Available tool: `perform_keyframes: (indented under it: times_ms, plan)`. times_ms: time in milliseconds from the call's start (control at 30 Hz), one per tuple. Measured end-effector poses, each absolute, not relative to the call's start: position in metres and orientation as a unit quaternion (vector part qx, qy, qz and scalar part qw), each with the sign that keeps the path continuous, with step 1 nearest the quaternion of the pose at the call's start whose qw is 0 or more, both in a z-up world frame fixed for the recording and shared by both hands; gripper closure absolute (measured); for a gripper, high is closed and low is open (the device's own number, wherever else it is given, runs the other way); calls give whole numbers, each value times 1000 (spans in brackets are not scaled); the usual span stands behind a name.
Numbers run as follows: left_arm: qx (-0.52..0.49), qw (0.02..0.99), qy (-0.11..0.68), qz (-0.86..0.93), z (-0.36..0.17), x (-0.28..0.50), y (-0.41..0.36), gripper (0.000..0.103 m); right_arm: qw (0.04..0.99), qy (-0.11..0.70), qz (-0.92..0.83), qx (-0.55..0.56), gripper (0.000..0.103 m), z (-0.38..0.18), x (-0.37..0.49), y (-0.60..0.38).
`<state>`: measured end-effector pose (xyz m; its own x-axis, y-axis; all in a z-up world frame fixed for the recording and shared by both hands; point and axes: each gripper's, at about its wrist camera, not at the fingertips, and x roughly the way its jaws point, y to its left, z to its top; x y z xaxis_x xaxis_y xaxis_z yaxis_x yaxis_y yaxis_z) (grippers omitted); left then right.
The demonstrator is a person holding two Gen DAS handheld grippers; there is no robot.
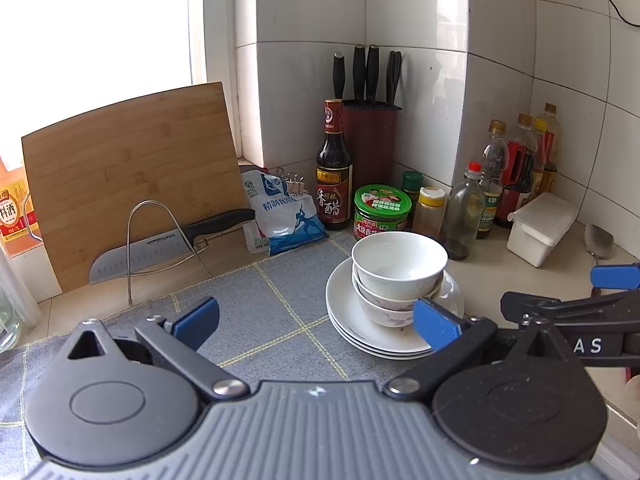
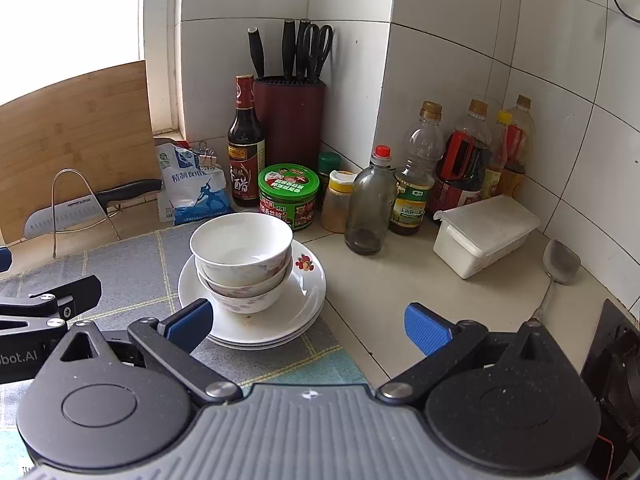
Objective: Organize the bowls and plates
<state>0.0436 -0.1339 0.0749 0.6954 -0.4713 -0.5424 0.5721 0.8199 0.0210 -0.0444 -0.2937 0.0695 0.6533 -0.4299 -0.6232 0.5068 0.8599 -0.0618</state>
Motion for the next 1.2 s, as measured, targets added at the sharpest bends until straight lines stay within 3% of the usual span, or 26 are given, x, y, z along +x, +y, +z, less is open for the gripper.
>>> perform_keyframes:
  times_ms: [1200]
  plan:
    - [88, 916, 270, -283, 76, 41, -132, 1, 906, 325, -265, 51, 0, 73, -49, -289]
